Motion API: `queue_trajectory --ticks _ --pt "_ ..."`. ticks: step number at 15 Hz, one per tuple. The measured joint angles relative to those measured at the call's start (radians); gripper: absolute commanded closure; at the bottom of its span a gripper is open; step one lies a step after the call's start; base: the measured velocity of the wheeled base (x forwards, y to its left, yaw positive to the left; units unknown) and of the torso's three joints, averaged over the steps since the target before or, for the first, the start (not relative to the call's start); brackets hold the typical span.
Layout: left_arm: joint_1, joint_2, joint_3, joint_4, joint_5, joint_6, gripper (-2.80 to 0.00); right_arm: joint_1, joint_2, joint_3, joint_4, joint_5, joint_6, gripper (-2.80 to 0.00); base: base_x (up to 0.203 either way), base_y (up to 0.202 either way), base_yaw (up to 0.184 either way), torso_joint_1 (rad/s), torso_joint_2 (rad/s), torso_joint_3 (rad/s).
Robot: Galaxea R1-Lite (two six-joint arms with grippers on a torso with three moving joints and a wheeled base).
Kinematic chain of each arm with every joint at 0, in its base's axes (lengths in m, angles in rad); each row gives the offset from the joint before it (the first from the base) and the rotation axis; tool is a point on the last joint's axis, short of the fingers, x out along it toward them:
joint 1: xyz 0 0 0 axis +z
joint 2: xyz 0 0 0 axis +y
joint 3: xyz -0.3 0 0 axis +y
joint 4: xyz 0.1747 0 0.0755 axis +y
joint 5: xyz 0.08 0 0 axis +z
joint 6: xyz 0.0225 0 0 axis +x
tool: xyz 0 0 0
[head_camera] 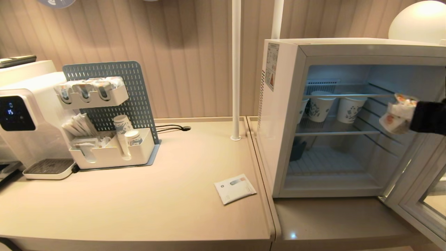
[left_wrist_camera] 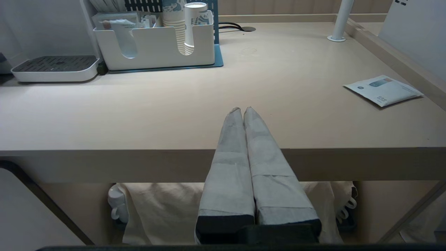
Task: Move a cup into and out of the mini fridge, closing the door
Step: Put the yoghurt in the freezer
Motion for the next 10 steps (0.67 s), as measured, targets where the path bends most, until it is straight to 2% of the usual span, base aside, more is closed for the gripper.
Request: queue_trajectory --ticks 5,10 --pt "0.000 0.000 0.000 0.000 0.000 -0.002 0.00 -0.006 0.350 -0.221 -0.074 -0.019 0.012 0.00 0.000 0.000 0.000 0.000 0.00 0.000" --pt "0.000 0.000 0.000 0.000 0.000 -0.004 0.00 -0.004 0.445 -0.232 -0.090 -0.023 0.023 0.00 0.000 0.000 0.000 0.000 0.00 0.000"
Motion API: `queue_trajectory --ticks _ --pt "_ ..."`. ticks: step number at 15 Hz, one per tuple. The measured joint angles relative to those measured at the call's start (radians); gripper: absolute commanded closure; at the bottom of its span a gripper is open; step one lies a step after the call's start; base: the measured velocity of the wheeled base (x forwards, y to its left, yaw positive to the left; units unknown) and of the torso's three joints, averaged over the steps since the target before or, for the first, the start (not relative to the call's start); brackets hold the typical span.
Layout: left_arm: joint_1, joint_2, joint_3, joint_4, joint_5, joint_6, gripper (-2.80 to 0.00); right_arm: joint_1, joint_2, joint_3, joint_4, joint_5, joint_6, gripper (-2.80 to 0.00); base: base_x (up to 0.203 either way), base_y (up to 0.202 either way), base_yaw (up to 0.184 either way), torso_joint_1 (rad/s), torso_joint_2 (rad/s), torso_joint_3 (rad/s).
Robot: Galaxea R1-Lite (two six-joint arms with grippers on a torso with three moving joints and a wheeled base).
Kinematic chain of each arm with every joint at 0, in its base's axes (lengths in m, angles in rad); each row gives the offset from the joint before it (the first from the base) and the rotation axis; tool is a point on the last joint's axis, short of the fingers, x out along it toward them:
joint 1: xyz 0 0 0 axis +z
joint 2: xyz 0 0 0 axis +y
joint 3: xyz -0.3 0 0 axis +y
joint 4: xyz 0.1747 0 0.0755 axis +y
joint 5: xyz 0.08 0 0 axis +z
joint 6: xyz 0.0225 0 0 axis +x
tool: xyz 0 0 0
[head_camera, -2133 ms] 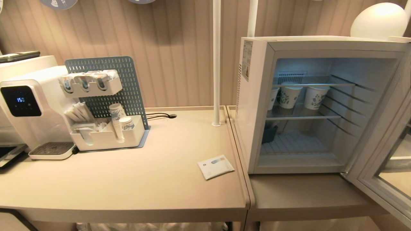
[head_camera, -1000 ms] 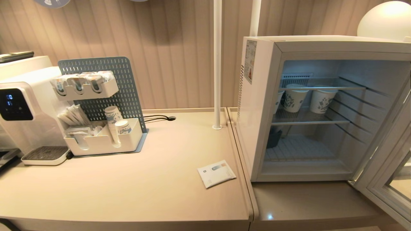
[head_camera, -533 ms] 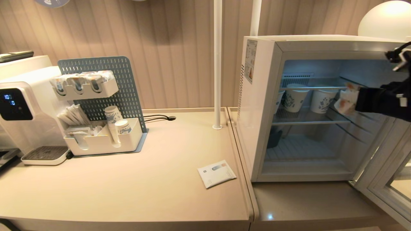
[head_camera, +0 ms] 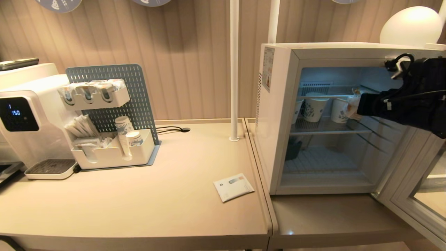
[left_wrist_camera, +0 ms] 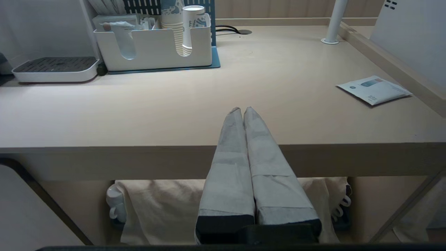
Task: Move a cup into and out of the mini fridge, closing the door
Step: Put the yoghurt in the freezer
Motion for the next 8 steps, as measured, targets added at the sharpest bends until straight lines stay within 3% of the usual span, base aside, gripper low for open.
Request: queue_trajectory --ticks 2,5,8 --pt "0.000 0.000 0.000 0.000 0.000 -0.001 0.00 0.000 0.001 0.022 0.034 -0.002 -0.001 0.00 0.000 0.000 0.000 0.000 0.00 0.000" --pt "-0.001 0.000 0.000 0.000 0.000 -0.001 0.00 -0.002 -0.021 0.030 -0.061 0.001 0.001 0.00 0.000 0.000 0.000 0.009 0.01 -0.007" --pt "0.001 0.000 0.000 0.000 0.000 -0.001 0.00 -0.002 -0.048 0.043 -0.067 0.004 -0.001 0.00 0.000 0.000 0.000 0.000 0.00 0.000"
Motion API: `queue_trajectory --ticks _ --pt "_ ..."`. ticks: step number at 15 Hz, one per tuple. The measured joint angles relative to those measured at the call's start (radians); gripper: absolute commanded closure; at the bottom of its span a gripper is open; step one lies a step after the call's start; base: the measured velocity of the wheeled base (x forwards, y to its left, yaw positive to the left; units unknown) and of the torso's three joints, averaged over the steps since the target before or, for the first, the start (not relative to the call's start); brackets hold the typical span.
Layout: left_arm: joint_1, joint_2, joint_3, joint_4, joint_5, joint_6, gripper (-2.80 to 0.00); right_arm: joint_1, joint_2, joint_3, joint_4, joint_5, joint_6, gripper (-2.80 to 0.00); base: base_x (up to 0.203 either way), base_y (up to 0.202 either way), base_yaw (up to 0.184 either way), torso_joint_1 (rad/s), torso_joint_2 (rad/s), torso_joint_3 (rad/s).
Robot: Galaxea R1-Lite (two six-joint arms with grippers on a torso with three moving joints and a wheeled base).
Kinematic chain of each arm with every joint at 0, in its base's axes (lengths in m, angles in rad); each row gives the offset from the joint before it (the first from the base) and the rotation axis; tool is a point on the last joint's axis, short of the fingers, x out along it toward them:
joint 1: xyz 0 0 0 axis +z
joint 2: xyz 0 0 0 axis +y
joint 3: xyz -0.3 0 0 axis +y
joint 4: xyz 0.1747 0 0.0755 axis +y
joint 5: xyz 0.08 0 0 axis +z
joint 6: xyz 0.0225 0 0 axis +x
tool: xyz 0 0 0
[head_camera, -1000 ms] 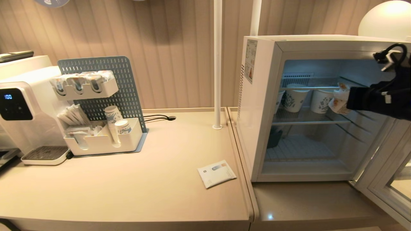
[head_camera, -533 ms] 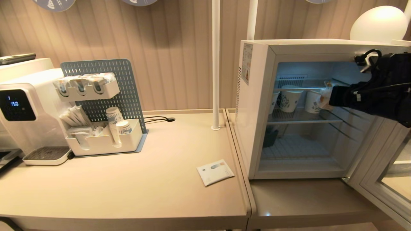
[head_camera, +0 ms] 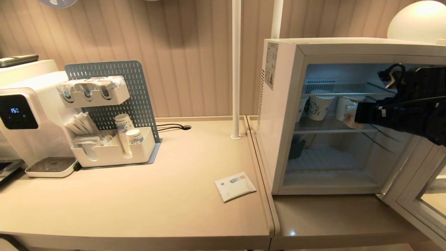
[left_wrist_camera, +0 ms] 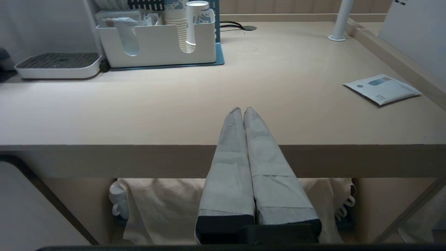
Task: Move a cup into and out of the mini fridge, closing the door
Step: Put the yoghurt in the freezer
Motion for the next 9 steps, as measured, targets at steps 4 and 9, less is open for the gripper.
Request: queue_trajectory --ticks 4,9 --pt "-0.002 0.000 0.000 0.000 0.000 0.000 0.00 0.002 0.034 -0.007 -0.016 0.000 0.001 0.00 0.000 0.000 0.000 0.000 0.00 0.000" --pt "-0.001 0.000 0.000 0.000 0.000 0.000 0.00 0.003 0.103 -0.014 -0.061 -0.001 0.001 0.00 0.000 0.000 0.000 0.000 0.00 0.000"
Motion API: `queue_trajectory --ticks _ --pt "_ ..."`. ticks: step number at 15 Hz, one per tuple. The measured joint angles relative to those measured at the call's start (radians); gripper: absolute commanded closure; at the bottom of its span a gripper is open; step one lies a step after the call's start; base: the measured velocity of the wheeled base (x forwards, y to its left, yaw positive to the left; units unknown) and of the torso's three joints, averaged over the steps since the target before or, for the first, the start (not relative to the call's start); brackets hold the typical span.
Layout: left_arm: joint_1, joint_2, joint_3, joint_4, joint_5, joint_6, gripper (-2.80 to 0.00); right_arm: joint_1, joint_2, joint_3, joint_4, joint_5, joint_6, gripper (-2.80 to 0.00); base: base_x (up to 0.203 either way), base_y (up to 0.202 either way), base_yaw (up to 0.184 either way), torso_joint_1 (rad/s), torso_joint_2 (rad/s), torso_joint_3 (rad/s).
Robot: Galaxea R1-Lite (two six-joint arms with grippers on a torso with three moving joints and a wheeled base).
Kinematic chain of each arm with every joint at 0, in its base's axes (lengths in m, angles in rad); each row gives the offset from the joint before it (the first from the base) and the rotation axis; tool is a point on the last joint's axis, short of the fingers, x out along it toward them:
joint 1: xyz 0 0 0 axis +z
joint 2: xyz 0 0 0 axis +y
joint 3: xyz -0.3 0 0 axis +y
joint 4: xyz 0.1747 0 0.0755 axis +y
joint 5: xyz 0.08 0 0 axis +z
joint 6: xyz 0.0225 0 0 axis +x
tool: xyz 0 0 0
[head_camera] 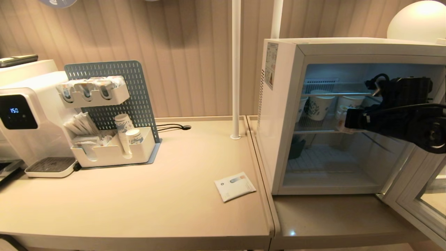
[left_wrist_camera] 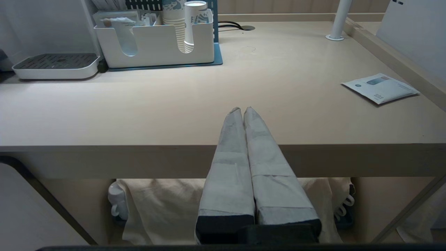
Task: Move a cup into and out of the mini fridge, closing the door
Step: Put the yoghurt in the freezer
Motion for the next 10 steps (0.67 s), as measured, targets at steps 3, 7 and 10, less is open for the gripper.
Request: queue_trajectory --ticks 3,7,10 --pt "0.000 0.000 0.000 0.000 0.000 -0.001 0.00 0.000 0.042 -0.016 -0.025 -0.001 -0.001 0.00 0.000 0.000 0.000 0.000 0.00 0.000" --pt "0.000 0.000 0.000 0.000 0.000 -0.002 0.00 0.009 0.093 -0.032 -0.034 -0.002 0.001 0.00 0.000 0.000 0.000 0.000 0.00 0.000" --pt "0.000 0.000 0.000 0.000 0.000 -0.002 0.00 0.022 0.115 -0.027 -0.036 -0.001 0.003 0.00 0.000 0.000 0.000 0.000 0.00 0.000"
